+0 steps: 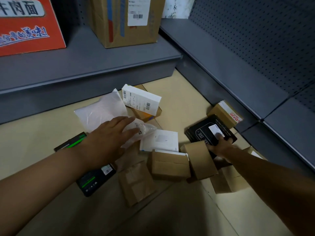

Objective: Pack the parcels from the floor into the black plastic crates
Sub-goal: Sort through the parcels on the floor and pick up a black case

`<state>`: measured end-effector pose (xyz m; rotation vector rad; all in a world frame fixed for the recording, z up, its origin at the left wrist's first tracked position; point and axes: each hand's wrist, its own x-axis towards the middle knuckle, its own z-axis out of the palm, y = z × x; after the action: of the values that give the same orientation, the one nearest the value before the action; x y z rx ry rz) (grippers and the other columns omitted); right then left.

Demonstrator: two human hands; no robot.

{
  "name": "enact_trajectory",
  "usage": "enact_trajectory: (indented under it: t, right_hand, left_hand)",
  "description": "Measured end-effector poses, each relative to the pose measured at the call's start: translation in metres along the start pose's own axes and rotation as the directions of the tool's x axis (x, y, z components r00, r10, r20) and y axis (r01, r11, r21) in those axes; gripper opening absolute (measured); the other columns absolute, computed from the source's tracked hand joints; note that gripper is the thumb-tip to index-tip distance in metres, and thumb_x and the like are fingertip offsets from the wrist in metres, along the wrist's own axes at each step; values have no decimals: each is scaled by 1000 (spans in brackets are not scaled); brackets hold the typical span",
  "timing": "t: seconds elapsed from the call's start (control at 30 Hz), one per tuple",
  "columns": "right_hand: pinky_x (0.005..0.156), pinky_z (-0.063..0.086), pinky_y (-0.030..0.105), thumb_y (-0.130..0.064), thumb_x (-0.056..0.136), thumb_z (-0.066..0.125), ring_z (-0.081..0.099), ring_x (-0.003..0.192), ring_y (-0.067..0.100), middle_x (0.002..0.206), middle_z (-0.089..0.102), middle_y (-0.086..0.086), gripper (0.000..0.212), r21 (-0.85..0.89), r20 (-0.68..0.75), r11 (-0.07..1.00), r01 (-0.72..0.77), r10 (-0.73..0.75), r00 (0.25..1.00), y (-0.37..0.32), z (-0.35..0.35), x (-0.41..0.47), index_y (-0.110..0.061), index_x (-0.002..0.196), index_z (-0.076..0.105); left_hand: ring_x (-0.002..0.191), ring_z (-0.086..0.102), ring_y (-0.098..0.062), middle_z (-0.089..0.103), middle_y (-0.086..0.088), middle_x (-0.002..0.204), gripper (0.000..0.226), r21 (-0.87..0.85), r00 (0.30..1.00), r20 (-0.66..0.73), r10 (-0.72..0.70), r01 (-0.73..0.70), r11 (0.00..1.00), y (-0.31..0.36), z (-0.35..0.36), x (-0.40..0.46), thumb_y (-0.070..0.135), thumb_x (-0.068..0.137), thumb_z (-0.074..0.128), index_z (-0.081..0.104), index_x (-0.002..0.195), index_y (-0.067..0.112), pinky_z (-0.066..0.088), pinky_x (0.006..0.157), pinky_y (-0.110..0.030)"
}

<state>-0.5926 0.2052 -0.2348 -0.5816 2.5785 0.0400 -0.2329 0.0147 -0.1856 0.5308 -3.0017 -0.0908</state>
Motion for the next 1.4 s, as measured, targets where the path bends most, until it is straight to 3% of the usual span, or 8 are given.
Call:
enact_trajectory:
  t: [0.3, 0.53, 0.63, 0.73, 0.9, 1.07, 1.27, 1.4]
  right_hand:
    - [114, 18, 38, -36, 83, 68, 16, 138, 45, 157, -6, 15, 79, 103, -39, 937, 333, -331, 943, -16, 19, 3, -35, 147, 22]
    - [115, 11, 35, -37, 74, 77, 3, 141, 33, 156, -15, 7, 101, 167, 61, 843, 512, -527, 848, -41, 45, -15, -37, 150, 10]
    - [112, 16, 27, -25, 67, 84, 14, 136, 20, 152, 6, 8, 117, 407, -4, 816, 412, -449, 894, -50, 52, -14, -23, 151, 1]
    - [104, 39, 32, -7, 69, 80, 41, 123, 20, 129, 42, 12, 83, 648, -54, 711, 272, -313, 948, -53, 55, -11, -8, 133, 27]
    - [86, 47, 28, 3, 76, 72, 54, 101, 20, 119, 56, 12, 58, 767, 5, 621, 161, -258, 966, -53, 41, -19, -4, 124, 39]
    - [89, 50, 35, 9, 71, 73, 56, 97, 20, 95, 56, -8, 61, 829, -73, 513, 225, -299, 951, -57, 16, -37, -18, 118, 44]
    - [76, 54, 30, 5, 79, 66, 63, 93, 23, 93, 62, -3, 42, 913, -174, 299, 277, -330, 928, -88, -17, -61, -17, 113, 53]
    - [66, 50, 20, -14, 95, 51, 63, 80, 11, 90, 66, -2, 15, 937, -191, 208, 281, -368, 910, -117, -40, -81, -14, 106, 61]
  left_hand:
    - [142, 20, -20, 20, 0, 155, 62, -183, 994, 107, 7, 12, 983, 42, 26, 75, 28, 91, 56, 29, 146, 27, 26, 112, -34]
    - [120, 47, -23, 52, -6, 127, 47, -255, 939, 344, -19, 113, 960, 61, 57, 117, 33, 87, 56, 44, 130, 16, 39, 99, -33]
    - [121, 44, -24, 50, -6, 130, 57, -113, 924, 379, -54, 104, 988, 61, 66, 119, 42, 88, 53, 38, 135, 14, 36, 100, -34]
    - [130, 35, -29, 44, -11, 137, 68, -111, 842, 528, -114, 202, 973, 65, 71, 121, 47, 87, 54, 27, 140, 14, 30, 107, -40]
    - [115, 50, -26, 55, -11, 118, 31, -525, 782, 572, -247, 580, 623, 74, 65, 125, 28, 89, 57, 44, 114, 15, 44, 99, -41]
    - [97, 61, -20, 62, 1, 95, 18, -818, 837, 457, -302, 529, 227, 72, 30, 120, 7, 91, 53, 55, 103, 21, 48, 68, -19]
    - [107, 53, -21, 54, -1, 114, 37, -835, 844, 340, -413, 474, 280, 46, -12, 116, 1, 91, 50, 51, 126, 13, 45, 96, -35]
    - [104, 58, -31, 59, -11, 117, 18, -871, 781, 352, -516, 475, 126, 17, -42, 103, 10, 95, 46, 56, 110, 15, 51, 92, -45]
